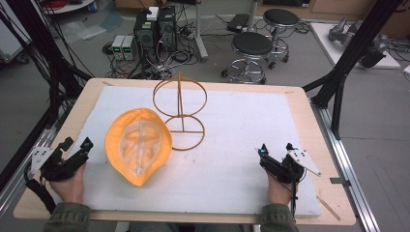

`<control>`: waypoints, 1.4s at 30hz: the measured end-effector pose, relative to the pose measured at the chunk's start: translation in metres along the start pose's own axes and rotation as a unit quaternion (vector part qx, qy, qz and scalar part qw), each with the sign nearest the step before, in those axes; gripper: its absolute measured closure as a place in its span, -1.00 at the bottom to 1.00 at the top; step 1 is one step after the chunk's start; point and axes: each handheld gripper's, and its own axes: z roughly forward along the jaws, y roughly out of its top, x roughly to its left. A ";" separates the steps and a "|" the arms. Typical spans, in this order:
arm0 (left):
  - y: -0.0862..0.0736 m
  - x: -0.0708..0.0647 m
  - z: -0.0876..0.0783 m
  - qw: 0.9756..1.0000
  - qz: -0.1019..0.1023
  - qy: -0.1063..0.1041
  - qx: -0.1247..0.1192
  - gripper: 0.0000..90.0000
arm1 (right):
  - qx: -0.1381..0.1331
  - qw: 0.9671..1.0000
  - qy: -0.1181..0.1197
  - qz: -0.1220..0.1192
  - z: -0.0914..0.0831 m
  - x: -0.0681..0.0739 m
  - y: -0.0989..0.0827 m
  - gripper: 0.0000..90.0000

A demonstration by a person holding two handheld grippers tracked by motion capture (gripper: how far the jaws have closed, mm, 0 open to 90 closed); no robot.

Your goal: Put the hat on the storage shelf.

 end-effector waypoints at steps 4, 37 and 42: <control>0.000 -0.001 0.000 1.000 0.004 -0.002 0.000 -0.30 | -0.001 1.000 -0.002 0.002 -0.001 0.000 0.000 -0.84; 0.006 -0.001 -0.004 1.000 -0.016 -0.015 -0.008 -0.30 | -0.001 1.000 0.001 0.001 -0.001 0.001 0.000 -0.84; 0.011 -0.007 -0.006 0.999 -0.017 -0.029 -0.016 -0.30 | -0.004 1.000 0.001 0.002 -0.002 0.001 0.000 -0.84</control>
